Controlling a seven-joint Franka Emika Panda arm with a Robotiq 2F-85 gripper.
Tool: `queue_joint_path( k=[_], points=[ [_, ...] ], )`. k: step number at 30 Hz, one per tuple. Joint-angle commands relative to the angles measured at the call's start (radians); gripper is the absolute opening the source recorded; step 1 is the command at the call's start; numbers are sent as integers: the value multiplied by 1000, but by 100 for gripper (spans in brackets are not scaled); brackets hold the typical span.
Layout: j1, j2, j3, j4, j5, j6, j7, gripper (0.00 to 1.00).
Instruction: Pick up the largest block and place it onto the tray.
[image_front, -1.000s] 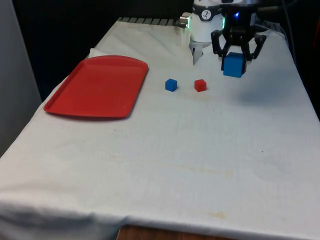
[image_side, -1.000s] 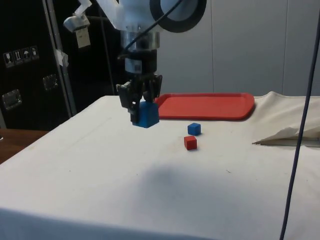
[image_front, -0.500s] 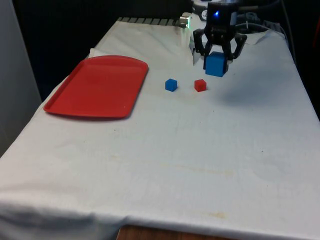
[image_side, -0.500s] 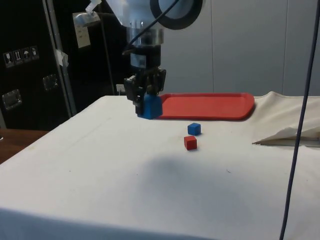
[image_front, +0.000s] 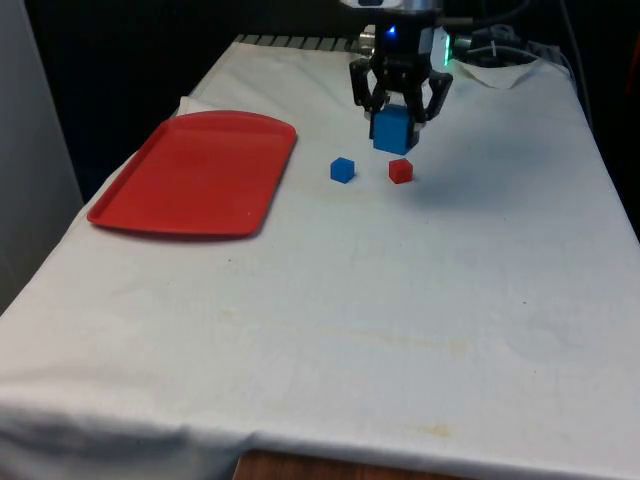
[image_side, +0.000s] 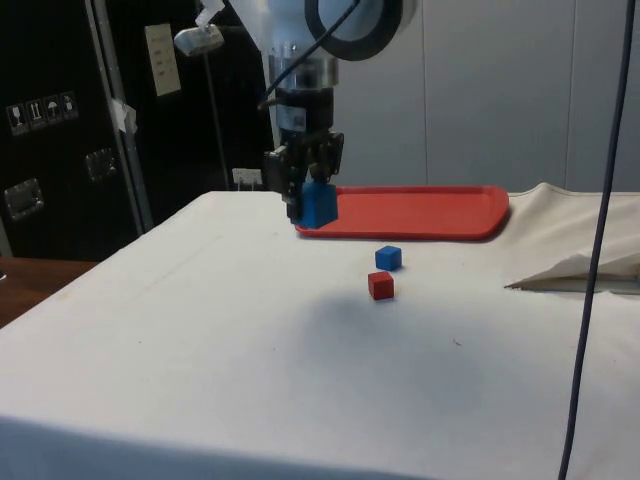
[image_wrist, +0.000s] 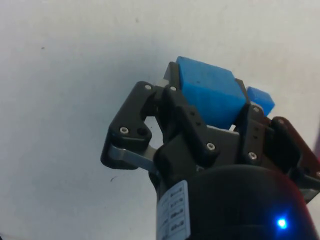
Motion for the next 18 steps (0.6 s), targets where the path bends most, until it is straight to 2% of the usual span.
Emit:
queue_joint_path(
  k=[1, 2, 3, 10, 12, 13, 18],
  points=[
    [-7, -3, -1, -5, 11, 7, -18, 0],
    [-1, 2, -6, 0, 0, 0, -6, 0],
    [-8, -2, -7, -5, 11, 7, -25, 0],
    [-12, -8, -57, -17, -3, 6, -65, 0],
    [-9, 0, -59, -10, 0, 0, -65, 0],
    [-13, -13, -70, -21, -9, 6, -74, 0],
    [-13, -39, -110, -39, -25, 9, -102, 0]
  ],
)
